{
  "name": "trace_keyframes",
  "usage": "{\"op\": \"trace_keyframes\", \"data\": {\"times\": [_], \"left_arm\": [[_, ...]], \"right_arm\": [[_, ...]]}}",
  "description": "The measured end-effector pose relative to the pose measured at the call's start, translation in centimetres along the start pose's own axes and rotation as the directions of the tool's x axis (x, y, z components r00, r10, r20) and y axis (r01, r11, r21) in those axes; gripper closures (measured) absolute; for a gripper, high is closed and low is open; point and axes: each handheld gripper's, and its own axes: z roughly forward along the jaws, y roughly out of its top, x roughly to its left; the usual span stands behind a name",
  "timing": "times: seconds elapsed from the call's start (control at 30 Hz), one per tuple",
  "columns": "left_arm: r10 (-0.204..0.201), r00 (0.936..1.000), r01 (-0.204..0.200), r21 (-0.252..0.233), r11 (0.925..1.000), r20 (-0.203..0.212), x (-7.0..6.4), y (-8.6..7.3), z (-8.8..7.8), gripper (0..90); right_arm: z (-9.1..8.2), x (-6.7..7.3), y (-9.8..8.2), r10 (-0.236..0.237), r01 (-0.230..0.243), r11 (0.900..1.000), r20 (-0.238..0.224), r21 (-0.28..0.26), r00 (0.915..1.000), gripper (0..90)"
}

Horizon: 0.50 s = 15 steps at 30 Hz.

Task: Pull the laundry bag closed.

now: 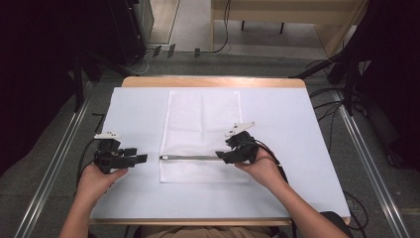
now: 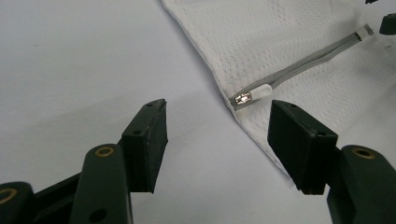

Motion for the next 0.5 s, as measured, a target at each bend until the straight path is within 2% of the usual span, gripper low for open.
{"op": "trace_keyframes", "data": {"times": [0.13, 0.17, 0.37, 0.5], "left_arm": [[0.018, 0.9998, -0.018, 0.009, 0.9998, 0.002, -0.1, 0.0, 0.1, 40.4], [0.022, 0.9997, -0.022, 0.008, 0.9997, 0.006, -0.1, 0.0, 0.1, 40.6], [0.024, 0.9997, -0.024, 0.000, 0.9997, 0.010, -0.2, 0.2, 0.1, 40.6], [0.030, 0.9995, -0.030, -0.003, 0.9995, 0.008, -0.1, 0.3, 0.2, 39.8]], "right_arm": [[0.3, 0.6, 0.6, -0.015, 0.015, 1.000, -0.026, 0.001, 0.9996, 46.9], [0.4, 0.8, 0.6, -0.006, 0.006, 1.000, -0.031, 0.004, 0.9995, 47.3], [1.0, 1.6, 1.3, -0.009, 0.010, 1.000, -0.057, 0.015, 0.9983, 52.5], [1.2, 2.2, 2.0, -0.029, 0.029, 1.000, -0.050, 0.002, 0.9983, 49.7]]}}
